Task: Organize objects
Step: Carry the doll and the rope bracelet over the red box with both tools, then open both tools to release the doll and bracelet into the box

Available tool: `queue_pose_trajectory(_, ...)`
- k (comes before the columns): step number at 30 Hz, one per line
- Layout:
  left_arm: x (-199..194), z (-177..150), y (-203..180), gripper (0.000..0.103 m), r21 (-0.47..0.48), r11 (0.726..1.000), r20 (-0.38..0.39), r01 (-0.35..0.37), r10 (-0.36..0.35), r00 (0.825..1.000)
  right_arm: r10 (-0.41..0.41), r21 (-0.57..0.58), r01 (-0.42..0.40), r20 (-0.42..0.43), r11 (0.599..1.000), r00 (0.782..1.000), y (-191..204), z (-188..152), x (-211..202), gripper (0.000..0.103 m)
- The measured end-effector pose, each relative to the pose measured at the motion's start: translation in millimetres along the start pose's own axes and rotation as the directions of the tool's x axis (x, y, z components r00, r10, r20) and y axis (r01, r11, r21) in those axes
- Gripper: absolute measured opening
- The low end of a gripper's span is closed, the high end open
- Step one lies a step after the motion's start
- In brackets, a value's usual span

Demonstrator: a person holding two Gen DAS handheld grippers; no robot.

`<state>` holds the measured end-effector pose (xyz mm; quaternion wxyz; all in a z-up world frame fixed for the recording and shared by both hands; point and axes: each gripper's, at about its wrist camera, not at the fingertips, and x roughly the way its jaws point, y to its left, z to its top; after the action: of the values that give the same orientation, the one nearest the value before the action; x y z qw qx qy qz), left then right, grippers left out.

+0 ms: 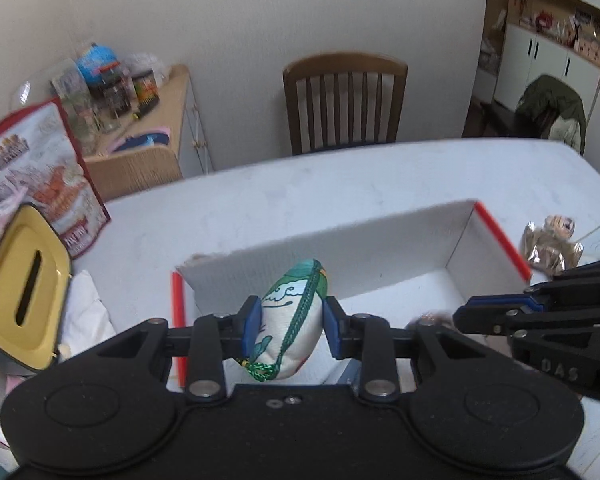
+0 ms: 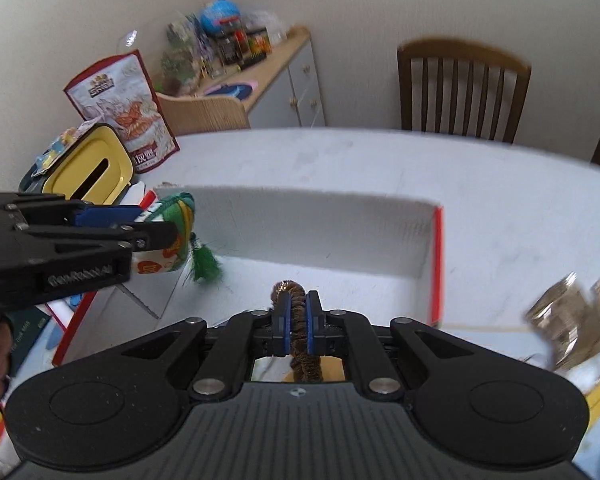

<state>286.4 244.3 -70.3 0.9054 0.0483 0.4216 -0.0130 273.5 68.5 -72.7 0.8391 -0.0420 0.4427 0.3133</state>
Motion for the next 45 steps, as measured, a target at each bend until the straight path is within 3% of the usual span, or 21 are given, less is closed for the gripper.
queue_pose_trajectory(7,29.8,-8.3,-11.6,0.032,0.082,0.996,-0.07,-0.022,0.028,0.997,-0.028,-0.01,0.027,-0.045,1.0,0.999,2.8,-4.3,21.7,0.007)
queue_pose_trajectory(13,53.2,-18.2,-15.8,0.032,0.111,0.994,-0.164,-0.019,0.037,0.986,-0.001,0.017,0.002,-0.049,1.0,0.999,-3.2,-7.8,19.0,0.007)
queue_pose_trajectory(19,54.0,-16.6,-25.0,0.034,0.145,0.989,-0.168,-0.019,0.043,0.985,0.026,0.017,-0.026,-0.04,1.0,0.999,-7.1,-14.1,10.1,0.007)
queue_pose_trajectory(29,43.4,-18.4,-22.8,0.04,0.079,0.997,-0.169,0.015,-0.001,0.986,0.074,0.016,-0.074,-0.014,0.997,0.997,-13.3,-18.9,-10.7,0.009)
queue_pose_trajectory(33,31.2,-20.3,-22.6,0.047,0.057,0.998,-0.146,0.03,-0.022,0.989,0.094,0.005,-0.094,0.005,0.996,0.996,-18.5,-20.5,-24.1,0.015)
queue_pose_trajectory(37,16.5,-20.1,-24.5,0.051,0.019,0.998,-0.117,0.052,-0.049,0.992,0.1,-0.018,-0.1,0.023,0.995,0.995,-21.4,-23.8,-37.4,0.031)
queue_pose_trajectory(45,-12.5,-19.0,-41.7,0.062,-0.014,0.996,-0.051,0.083,-0.083,0.995,0.11,-0.048,-0.108,0.045,0.993,0.993,-30.2,-31.8,-61.6,0.031)
